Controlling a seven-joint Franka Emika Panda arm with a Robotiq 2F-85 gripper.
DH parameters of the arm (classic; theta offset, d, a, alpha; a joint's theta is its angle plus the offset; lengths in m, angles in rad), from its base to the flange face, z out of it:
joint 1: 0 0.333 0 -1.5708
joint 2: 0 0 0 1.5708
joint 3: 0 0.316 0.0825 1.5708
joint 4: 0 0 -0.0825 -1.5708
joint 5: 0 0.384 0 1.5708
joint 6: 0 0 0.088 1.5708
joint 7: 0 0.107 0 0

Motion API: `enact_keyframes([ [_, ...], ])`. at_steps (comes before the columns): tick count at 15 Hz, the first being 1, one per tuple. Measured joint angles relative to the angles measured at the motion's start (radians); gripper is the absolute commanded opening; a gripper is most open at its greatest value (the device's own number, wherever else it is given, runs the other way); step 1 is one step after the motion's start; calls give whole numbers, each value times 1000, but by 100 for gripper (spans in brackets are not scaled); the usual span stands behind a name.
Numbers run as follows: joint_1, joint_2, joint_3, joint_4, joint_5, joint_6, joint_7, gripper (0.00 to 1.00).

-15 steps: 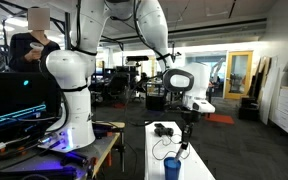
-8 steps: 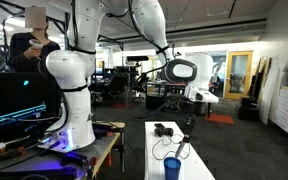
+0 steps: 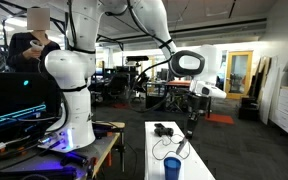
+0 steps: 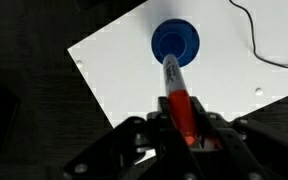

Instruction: Put the orange marker on the table

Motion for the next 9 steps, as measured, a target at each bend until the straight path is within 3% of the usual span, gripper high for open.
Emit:
enact_keyframes([
  [9,-40,49,1,70,0,-156,-93,8],
])
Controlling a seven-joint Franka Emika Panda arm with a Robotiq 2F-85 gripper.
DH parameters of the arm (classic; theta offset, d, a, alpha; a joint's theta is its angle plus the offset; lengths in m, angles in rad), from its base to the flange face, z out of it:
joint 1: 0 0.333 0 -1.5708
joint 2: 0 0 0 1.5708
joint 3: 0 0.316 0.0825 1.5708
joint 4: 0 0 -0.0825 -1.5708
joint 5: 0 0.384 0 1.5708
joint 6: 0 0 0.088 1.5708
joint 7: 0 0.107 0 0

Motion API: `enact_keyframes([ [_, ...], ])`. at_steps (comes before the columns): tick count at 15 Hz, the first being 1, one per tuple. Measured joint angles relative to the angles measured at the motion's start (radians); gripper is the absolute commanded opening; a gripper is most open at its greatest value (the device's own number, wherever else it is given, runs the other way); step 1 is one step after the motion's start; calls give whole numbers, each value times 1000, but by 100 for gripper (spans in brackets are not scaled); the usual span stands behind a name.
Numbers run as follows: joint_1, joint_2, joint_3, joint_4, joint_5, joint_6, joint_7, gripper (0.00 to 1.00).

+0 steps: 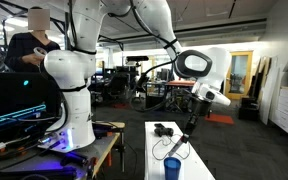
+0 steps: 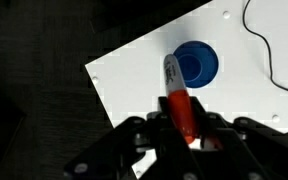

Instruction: Put the orange marker on the table

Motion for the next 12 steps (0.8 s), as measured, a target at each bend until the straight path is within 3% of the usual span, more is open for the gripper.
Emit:
enact_keyframes([
  [12,-46,202,-16,134,-61,-44,-111,8],
])
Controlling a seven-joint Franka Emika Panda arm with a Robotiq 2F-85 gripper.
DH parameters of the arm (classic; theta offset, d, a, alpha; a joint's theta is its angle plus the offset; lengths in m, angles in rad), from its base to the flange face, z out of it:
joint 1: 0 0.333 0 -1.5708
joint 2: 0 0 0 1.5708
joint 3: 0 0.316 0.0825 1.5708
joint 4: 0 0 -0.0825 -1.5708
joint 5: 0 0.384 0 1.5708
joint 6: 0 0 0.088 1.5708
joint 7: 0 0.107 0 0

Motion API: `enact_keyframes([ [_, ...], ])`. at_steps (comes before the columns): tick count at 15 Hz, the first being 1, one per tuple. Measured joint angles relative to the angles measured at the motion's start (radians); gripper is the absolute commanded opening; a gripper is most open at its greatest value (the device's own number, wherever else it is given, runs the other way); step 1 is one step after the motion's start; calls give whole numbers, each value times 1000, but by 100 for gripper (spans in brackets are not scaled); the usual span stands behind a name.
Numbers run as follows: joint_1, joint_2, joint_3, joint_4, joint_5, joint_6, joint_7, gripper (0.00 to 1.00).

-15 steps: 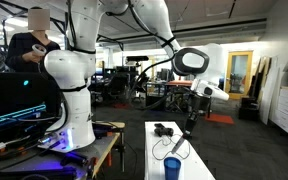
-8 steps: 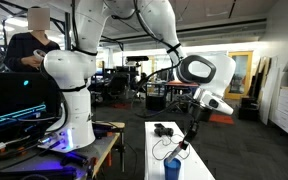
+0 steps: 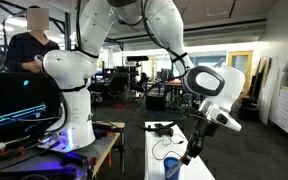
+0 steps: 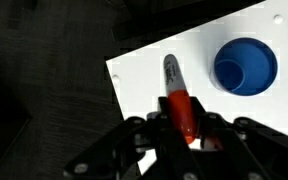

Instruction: Put the orange marker on the table

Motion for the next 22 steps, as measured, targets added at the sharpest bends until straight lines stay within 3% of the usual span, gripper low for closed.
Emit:
enact_keyframes([
  [14,-5,247,-2,167,-18,-7,-48,8],
  [20,-9,315,-1,250,-16,-64,-75,9],
  [21,-9,326,-1,263,-16,-75,-76,9],
  [22,-10,335,0,274,-16,-83,-77,22],
])
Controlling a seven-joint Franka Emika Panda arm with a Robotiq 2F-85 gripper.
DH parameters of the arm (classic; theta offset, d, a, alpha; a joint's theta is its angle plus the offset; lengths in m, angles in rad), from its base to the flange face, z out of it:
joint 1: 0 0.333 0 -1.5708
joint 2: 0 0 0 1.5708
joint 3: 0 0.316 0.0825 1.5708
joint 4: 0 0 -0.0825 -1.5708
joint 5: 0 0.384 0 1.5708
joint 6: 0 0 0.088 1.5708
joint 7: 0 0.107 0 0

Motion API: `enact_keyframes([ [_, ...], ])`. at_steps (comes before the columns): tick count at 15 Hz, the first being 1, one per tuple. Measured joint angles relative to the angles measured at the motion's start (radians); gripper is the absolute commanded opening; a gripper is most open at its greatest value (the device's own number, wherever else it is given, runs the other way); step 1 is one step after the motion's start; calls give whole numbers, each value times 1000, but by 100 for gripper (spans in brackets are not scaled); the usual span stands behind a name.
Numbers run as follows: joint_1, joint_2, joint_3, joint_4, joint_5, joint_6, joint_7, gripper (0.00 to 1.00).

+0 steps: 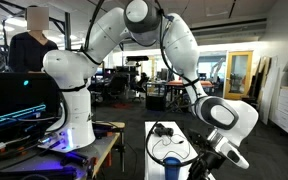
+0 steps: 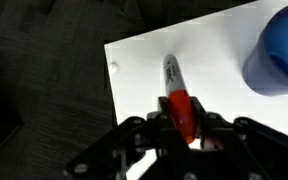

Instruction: Put the orange marker on the table

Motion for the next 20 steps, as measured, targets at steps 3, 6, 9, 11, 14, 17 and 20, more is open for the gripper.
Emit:
enact_keyframes([
  [3,0,25,5,26,2,-23,-2,55],
  [6,0,39,8,39,2,-29,-4,73],
  [9,0,40,11,40,3,-29,-4,92],
  [11,0,38,13,40,3,-29,-4,99],
  [14,0,30,14,40,3,-26,-4,100],
  [17,0,3,14,29,3,9,-4,100],
  [20,0,-53,14,-15,3,129,2,100],
])
